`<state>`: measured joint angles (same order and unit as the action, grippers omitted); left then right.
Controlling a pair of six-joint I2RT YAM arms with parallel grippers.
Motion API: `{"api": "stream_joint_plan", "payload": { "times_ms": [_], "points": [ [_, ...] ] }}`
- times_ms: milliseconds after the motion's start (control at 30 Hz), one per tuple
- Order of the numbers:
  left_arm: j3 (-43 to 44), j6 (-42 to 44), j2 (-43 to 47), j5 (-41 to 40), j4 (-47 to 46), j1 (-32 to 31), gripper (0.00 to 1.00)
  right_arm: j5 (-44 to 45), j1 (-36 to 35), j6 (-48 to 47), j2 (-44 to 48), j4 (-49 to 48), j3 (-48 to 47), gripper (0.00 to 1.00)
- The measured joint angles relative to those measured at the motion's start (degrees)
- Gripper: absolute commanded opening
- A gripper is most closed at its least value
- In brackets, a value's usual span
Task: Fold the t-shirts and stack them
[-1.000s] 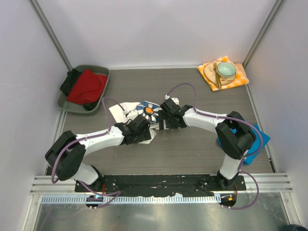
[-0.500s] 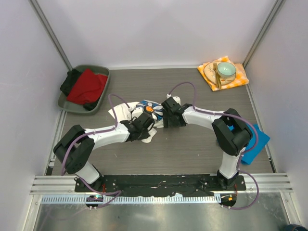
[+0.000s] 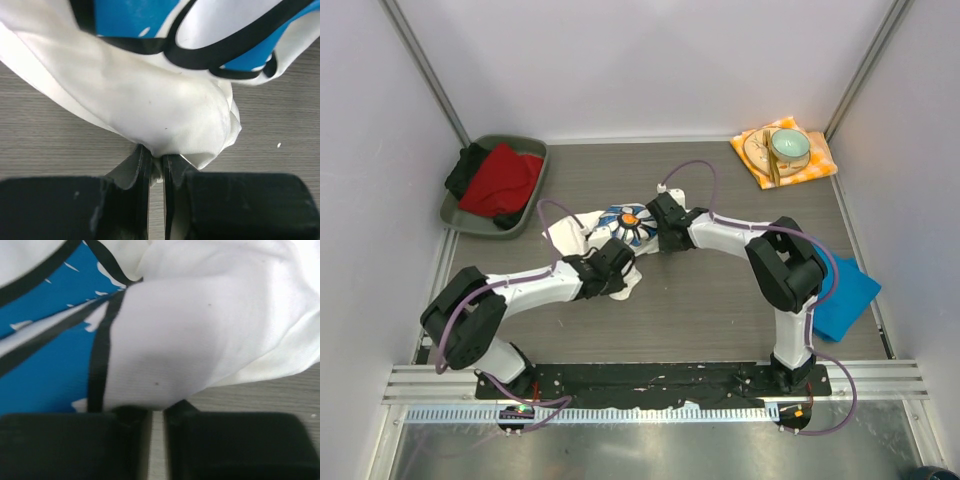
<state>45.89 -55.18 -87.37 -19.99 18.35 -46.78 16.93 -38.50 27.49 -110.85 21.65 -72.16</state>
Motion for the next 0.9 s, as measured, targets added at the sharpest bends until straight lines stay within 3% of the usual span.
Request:
{"api": "stream_joint_plan", "payload": {
  "times_ms": [233,367,467,733,900],
  "points": [
    [-3.3,-0.2,4.3,-0.2,0.9,0.0,0.00,0.7,0.0,0.0,-1.3,-0.9,-1.5,0.01],
    [-4.1,-0.3,6.3,-0.5,1.9,0.0,0.00,0.6,0.0,0.3,-1.3,-0.9,-1.5,0.26],
    [-4.2,-0.3,7.2,-0.5,2.1,0.0,0.00,0.9,0.1,0.2,-1.0,0.0,-1.5,0.36],
    [-4.2,-0.3,7.3,-0.5,2.1,0.0,0.00,1.1,0.3,0.2,0.6,3.9,-1.4,0.39],
    [-4.2,-0.3,7.3,-0.5,2.1,0.0,0.00,1.6,0.3,0.2,1.1,5.0,-2.2,0.48]
  ]
}}
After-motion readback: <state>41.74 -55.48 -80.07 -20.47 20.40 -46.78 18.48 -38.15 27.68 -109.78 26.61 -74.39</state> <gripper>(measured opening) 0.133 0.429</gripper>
